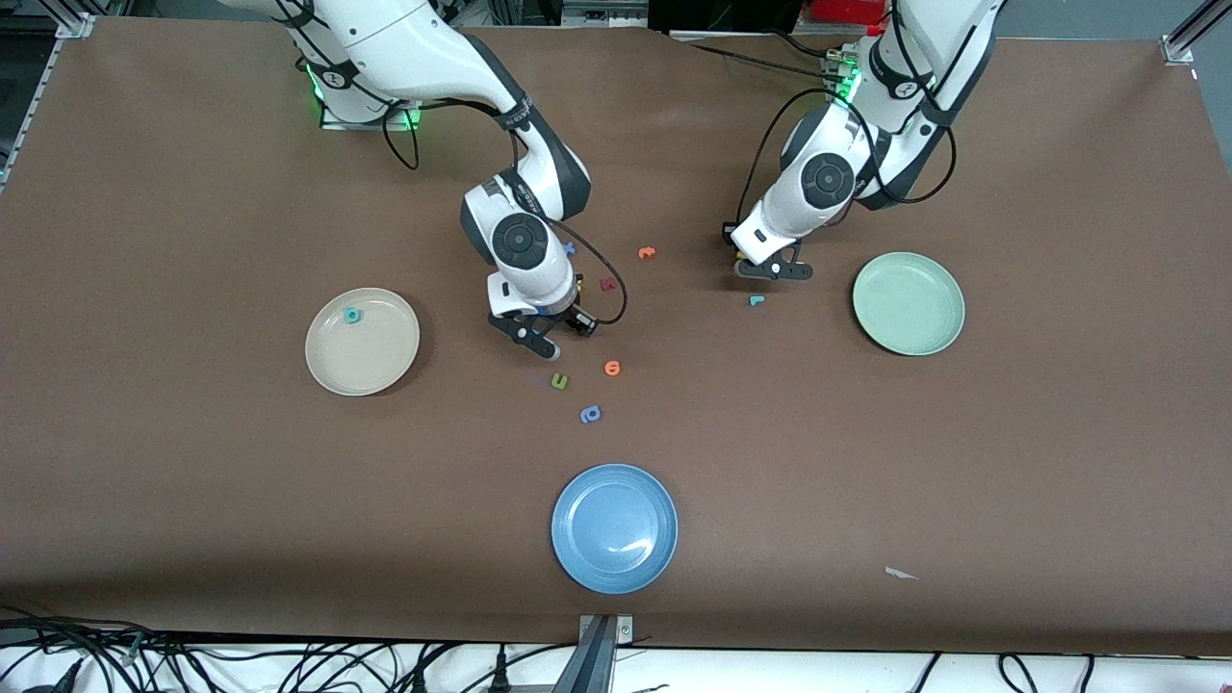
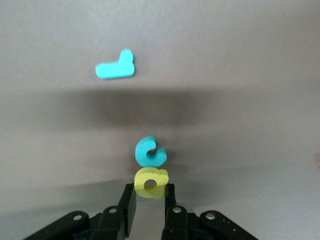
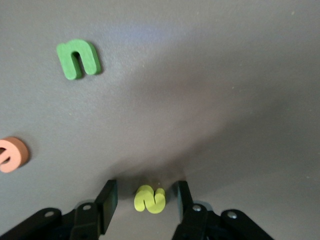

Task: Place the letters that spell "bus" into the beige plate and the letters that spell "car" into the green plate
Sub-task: 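Carry the yellow a to the green plate with the left gripper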

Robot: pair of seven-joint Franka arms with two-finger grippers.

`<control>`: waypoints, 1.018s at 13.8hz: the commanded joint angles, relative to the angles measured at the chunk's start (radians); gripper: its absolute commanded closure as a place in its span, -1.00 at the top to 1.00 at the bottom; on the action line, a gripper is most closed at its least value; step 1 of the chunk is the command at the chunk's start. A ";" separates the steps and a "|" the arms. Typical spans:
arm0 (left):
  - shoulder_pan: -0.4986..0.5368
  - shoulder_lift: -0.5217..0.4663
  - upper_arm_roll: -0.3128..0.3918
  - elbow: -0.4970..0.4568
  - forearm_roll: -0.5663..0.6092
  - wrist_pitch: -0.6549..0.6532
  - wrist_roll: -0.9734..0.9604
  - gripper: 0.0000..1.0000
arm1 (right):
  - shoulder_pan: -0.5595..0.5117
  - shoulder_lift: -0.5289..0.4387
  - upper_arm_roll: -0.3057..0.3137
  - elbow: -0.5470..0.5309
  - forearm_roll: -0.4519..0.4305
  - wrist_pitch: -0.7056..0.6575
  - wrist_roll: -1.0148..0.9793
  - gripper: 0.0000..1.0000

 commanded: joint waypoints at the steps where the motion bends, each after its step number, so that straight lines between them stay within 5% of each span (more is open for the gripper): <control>1: 0.042 -0.044 -0.002 0.023 0.006 -0.046 0.019 -0.65 | 0.014 0.015 -0.007 0.024 0.008 0.000 0.014 0.06; 7: 0.262 -0.044 -0.007 0.200 0.231 -0.317 0.057 -0.65 | 0.034 0.024 -0.007 0.022 0.008 -0.001 0.012 -0.05; 10: 0.368 -0.039 -0.005 0.240 0.233 -0.420 0.209 -0.66 | 0.038 0.024 -0.008 0.014 0.005 -0.007 0.006 -0.31; 14: 0.494 0.005 -0.001 0.238 0.236 -0.425 0.389 -0.66 | 0.035 0.016 -0.013 0.014 -0.001 -0.010 0.002 -0.37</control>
